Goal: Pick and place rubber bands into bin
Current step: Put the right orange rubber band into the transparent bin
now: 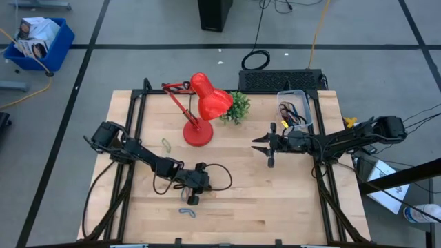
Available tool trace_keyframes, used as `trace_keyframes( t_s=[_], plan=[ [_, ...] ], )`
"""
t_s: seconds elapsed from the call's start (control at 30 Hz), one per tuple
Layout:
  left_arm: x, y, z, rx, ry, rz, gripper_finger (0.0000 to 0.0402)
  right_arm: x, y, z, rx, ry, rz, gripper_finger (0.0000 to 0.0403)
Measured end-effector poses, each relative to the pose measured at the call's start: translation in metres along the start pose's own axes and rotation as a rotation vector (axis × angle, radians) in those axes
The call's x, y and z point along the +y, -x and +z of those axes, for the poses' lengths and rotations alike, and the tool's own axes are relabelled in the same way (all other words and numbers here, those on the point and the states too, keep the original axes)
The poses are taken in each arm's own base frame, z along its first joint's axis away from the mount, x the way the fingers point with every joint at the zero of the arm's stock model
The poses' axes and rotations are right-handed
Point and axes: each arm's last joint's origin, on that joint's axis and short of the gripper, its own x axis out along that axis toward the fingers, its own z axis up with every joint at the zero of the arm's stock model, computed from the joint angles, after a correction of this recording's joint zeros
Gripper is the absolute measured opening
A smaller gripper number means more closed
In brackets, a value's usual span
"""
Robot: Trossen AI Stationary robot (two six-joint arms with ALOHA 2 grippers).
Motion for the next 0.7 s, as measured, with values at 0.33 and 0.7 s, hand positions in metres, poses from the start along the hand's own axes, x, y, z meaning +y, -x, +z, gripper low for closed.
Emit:
trace_keyframes(
  t_s=[0.33,0.7],
  plan=[
    [0.0,0.0,0.002,-0.03,-0.098,0.002,0.001,0.0,0.0,0.0,0.0,-0.005,0.0,0.0105],
    [0.012,0.018,0.024,-0.152,-0.215,0.044,0.0006,0.002,0.0,0.004,-0.041,-0.191,0.1,0.0105]
  ],
)
